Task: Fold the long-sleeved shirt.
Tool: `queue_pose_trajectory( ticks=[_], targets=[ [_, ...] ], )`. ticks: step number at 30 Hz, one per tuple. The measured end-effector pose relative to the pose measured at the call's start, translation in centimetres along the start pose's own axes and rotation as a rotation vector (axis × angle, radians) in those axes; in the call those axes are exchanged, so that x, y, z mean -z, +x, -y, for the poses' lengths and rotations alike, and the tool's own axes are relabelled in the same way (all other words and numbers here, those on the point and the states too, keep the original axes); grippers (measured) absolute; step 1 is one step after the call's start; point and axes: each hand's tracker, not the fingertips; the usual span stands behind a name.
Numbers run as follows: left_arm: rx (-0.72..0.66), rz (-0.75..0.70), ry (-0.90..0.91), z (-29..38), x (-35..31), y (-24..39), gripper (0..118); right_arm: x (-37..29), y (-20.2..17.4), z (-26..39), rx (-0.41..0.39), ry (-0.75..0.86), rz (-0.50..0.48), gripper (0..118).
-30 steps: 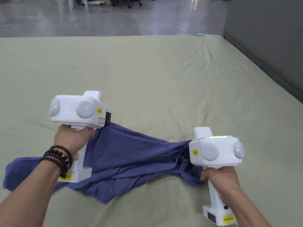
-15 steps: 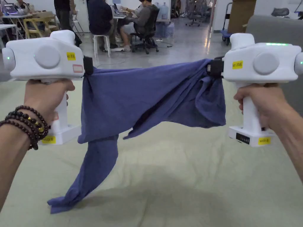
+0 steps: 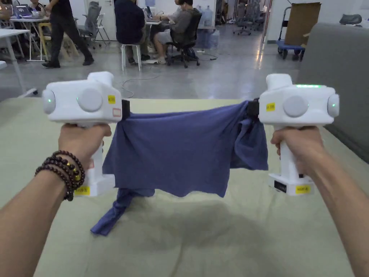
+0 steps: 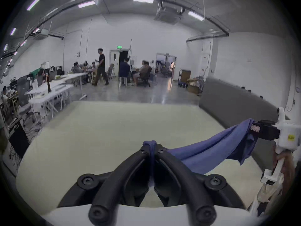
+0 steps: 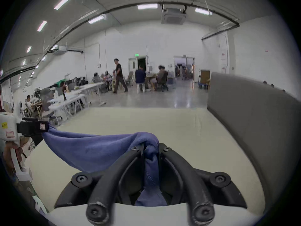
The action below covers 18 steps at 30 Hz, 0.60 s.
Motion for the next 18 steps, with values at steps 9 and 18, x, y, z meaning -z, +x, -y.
queue_pose_trajectory(
  ticks=[9,18],
  targets=[
    [-0.004,-0.033,-0.206,13.1,2.4,0.7,0,6.2,1.1,13.2,0.062,-0.207,-0.011,11],
    [0.023,-0.065,-0.089,20.9,-8.5,3.4,0,-4.3,-2.1,19.2,-0.080,-0.157,0.007,11]
  ],
)
